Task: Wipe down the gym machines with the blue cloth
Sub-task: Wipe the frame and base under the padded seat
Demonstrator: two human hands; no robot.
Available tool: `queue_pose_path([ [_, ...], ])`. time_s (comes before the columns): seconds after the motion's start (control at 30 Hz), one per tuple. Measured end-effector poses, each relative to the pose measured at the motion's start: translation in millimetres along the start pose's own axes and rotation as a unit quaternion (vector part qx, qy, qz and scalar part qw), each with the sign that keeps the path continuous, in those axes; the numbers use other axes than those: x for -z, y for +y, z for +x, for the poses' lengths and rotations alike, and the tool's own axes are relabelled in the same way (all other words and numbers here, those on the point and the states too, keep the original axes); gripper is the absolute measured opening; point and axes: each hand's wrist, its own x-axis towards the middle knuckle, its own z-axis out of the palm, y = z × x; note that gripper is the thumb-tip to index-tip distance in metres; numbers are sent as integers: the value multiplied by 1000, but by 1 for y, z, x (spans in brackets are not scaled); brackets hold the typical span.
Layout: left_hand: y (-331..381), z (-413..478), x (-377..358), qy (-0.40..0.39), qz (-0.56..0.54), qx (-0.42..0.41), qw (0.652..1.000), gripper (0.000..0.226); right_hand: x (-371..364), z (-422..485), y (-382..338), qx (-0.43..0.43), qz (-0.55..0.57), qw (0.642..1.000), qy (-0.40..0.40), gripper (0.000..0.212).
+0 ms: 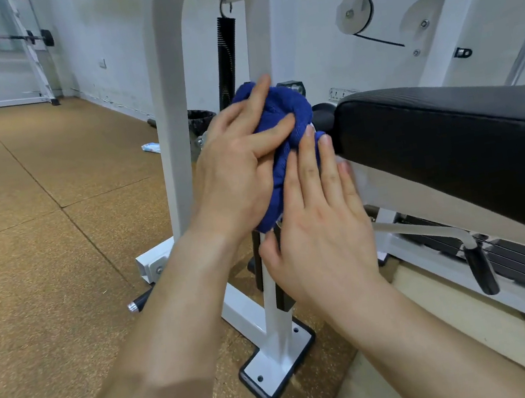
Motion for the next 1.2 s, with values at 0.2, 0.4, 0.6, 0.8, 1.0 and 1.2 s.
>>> queue_pose_path([
  [0.2, 13, -17, -4, 15, -121, 62, 991, 30, 1, -29, 2, -19, 58, 998, 24, 89],
  [0.4, 32, -24, -3, 31, -68, 16, 997, 19, 6, -58, 15, -4, 132, 989, 71, 93],
  [0.6, 30, -46, 0, 26, -106, 72, 991, 20, -3, -57, 23, 42, 117, 992, 36, 89],
  [0.8, 21, -50, -2, 15, -107, 169, 980, 23, -2, -29, 3, 39, 107, 992, 47, 78],
  [1.0, 24, -47, -6, 41, -168, 174, 969, 29, 0, -29, 10, 33, 55, 997, 37, 76],
  [1.2, -5, -59, -18, 21, -161, 233, 959, 30, -13, -9, 9, 135, -76, 988, 25, 63],
])
